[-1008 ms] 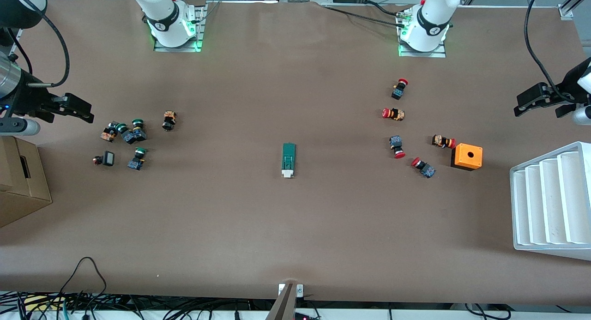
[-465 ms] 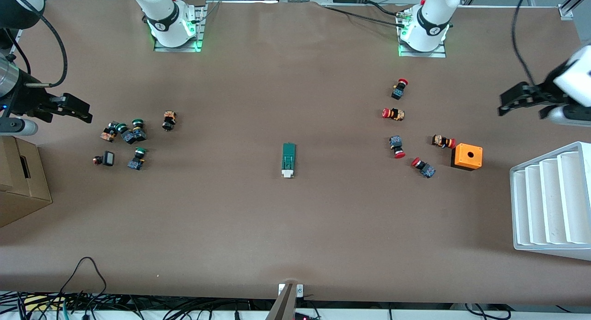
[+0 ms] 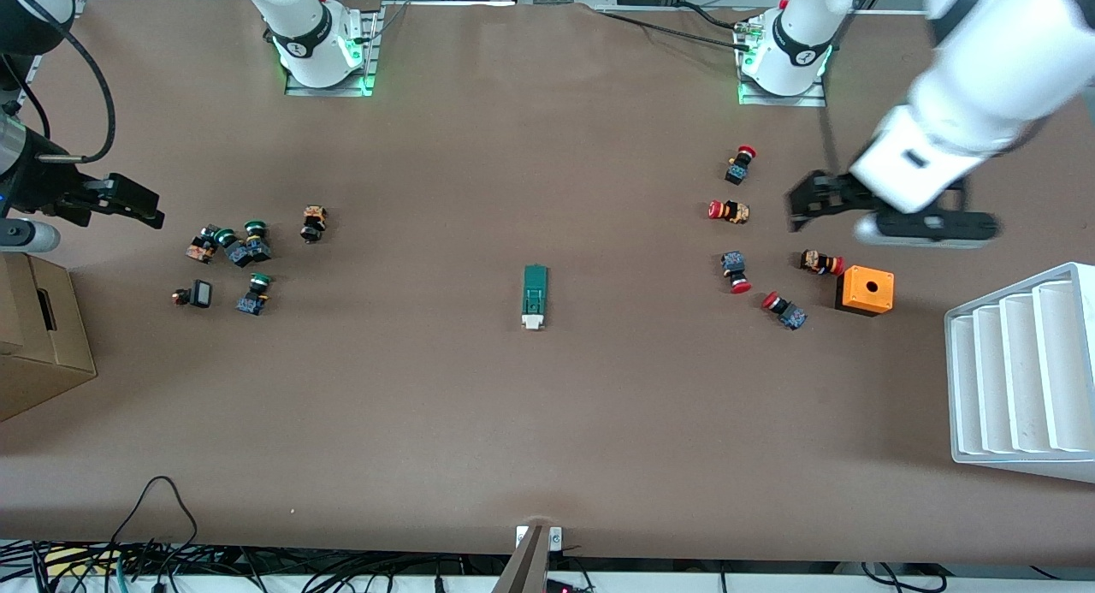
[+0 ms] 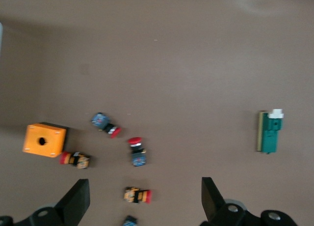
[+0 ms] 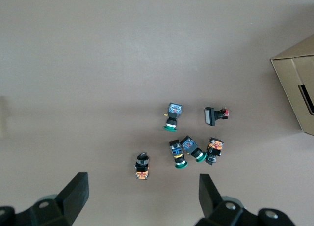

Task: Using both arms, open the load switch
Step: 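Move the left gripper from rest toward the green load switch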

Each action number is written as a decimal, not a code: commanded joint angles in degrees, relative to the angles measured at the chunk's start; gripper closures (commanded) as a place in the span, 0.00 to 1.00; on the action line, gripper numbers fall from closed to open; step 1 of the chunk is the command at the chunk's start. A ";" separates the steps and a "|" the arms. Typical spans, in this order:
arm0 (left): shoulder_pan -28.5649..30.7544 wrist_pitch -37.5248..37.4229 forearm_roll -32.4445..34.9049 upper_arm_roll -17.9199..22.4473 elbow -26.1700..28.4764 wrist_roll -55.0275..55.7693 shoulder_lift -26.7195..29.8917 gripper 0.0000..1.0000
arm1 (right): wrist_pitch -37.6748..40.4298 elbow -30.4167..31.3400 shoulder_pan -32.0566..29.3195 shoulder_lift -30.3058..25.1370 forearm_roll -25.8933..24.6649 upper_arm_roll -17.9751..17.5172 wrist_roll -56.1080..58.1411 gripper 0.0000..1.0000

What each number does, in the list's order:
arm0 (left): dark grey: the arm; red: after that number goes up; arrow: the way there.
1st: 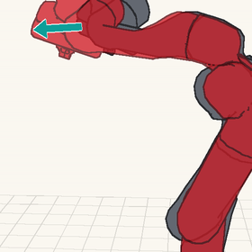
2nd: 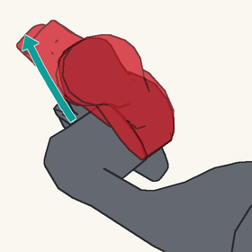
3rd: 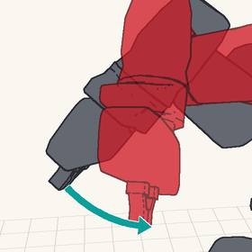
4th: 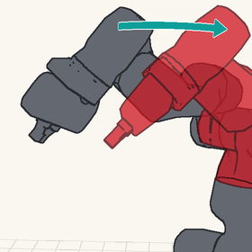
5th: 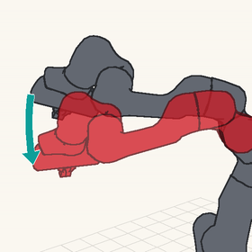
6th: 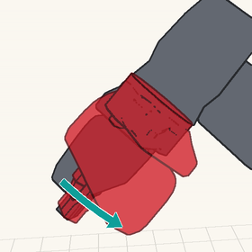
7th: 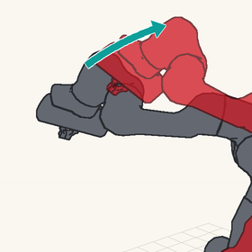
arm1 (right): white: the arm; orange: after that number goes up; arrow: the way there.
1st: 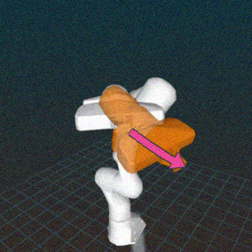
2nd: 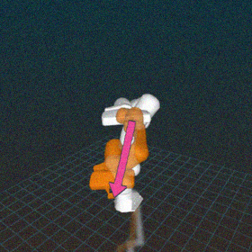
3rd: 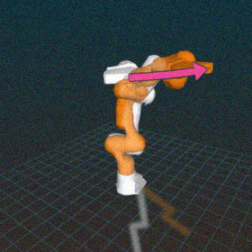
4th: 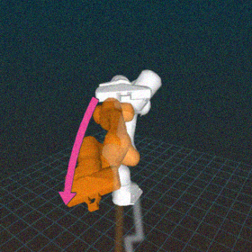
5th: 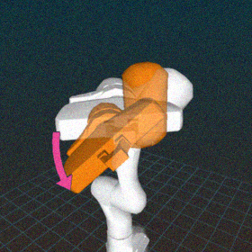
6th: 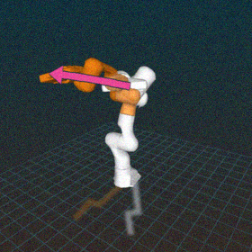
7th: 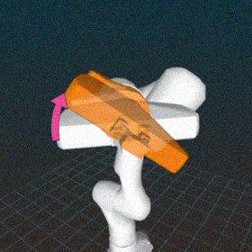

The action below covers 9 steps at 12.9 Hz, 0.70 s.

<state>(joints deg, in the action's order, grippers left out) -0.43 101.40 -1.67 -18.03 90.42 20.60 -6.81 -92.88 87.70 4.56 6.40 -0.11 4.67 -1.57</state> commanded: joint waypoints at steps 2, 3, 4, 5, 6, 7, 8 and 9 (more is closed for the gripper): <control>-1.67 7.21 3.66 -6.48 -0.16 13.19 -4.16 0.00 | 0.86 -0.69 -1.39 0.11 -0.95 -0.36 0.52 0.01; -2.72 9.14 7.69 -8.67 0.01 17.32 -5.56 0.00 | 0.86 -0.69 -1.39 0.28 -0.95 -0.36 0.52 0.01; -3.08 11.86 11.30 -11.22 1.32 21.89 -6.62 0.00 | 0.86 -0.69 -1.57 0.28 -1.12 -0.27 0.61 0.01; -3.17 15.11 14.90 -13.24 2.90 26.02 -7.42 0.00 | 0.77 -0.69 -1.57 0.28 -1.65 -0.27 0.61 0.01; -3.26 18.18 19.11 -15.18 4.48 30.07 -8.64 0.00 | 0.60 -0.69 -1.57 0.37 -2.26 -0.36 0.43 0.01; -3.61 20.22 22.90 -16.85 5.54 33.85 -9.79 0.01 | 0.42 -0.69 -1.57 0.54 -2.62 -0.27 0.61 0.01; -4.13 21.98 26.15 -17.74 5.81 38.06 -11.28 0.01 | 0.34 -0.69 -2.18 0.54 -2.62 -0.27 0.61 0.01; -5.01 23.56 28.62 -18.18 5.82 41.76 -12.68 0.01 | 0.42 -0.69 -2.71 0.54 -2.62 -0.27 0.61 0.01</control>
<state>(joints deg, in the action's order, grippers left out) -5.05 122.14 22.08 -34.97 95.94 56.57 -17.46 -92.88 87.71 3.27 6.68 -1.83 4.78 -1.57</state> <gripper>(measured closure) 0.004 0.004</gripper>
